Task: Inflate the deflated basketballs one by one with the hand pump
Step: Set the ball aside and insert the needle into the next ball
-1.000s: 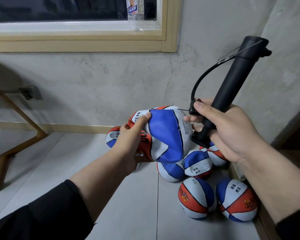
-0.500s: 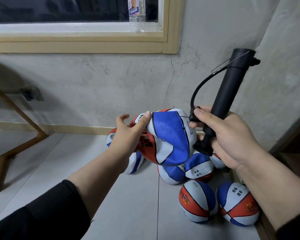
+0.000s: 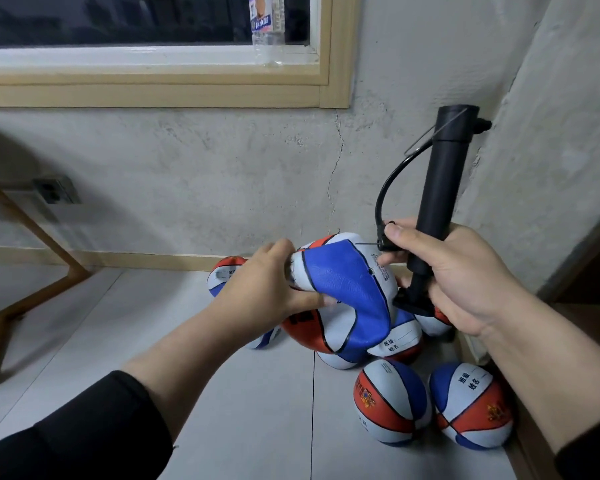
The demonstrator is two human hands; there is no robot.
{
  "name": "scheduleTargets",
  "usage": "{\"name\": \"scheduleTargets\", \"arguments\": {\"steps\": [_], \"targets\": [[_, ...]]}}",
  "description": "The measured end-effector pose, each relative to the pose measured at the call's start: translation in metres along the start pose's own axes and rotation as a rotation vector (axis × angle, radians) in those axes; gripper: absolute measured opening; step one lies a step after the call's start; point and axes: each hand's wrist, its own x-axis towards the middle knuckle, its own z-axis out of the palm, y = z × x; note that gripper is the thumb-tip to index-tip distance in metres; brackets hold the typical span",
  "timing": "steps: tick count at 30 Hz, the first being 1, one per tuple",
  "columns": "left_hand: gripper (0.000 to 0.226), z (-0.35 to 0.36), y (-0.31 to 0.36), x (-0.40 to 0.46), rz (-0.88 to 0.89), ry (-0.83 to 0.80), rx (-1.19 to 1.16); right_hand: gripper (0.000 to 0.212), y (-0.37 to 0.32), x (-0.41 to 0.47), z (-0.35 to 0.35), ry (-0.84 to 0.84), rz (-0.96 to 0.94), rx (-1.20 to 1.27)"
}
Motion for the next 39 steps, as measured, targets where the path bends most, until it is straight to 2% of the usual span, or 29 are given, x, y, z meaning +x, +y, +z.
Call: {"name": "scheduleTargets", "arguments": {"steps": [3,7,11,14,17,21,26,32,39], "targets": [[0.060,0.004,0.011,-0.006,0.161,0.024,0.131,0.019,0.003,-0.001,0.002,-0.036,0.025,-0.048],[0.075,0.012,0.013,-0.009,0.200,-0.012,0.148,0.022,0.005,-0.003,0.003,-0.073,0.035,-0.082],[0.073,0.011,0.011,-0.009,0.186,0.021,0.098,0.036,-0.001,-0.001,0.000,-0.050,0.043,-0.027],[0.066,0.011,0.014,-0.012,0.134,0.047,0.050,0.025,-0.008,0.000,-0.003,0.001,0.019,0.030],[0.056,0.013,0.015,-0.012,0.123,0.111,0.007,0.012,-0.009,0.003,-0.009,0.034,-0.035,-0.048],[0.064,0.011,0.013,-0.008,0.122,0.153,0.000,0.020,-0.003,0.002,-0.007,0.002,-0.085,-0.244],[0.066,0.007,0.008,-0.006,0.084,0.181,-0.031,0.016,-0.002,0.002,-0.001,0.012,-0.123,-0.195],[0.060,0.006,0.011,-0.007,0.110,0.163,0.048,0.019,0.000,0.001,0.004,0.005,-0.166,-0.310],[0.060,0.004,0.014,-0.008,0.106,0.177,0.059,0.020,0.003,0.002,0.003,0.027,-0.155,-0.299]]}}
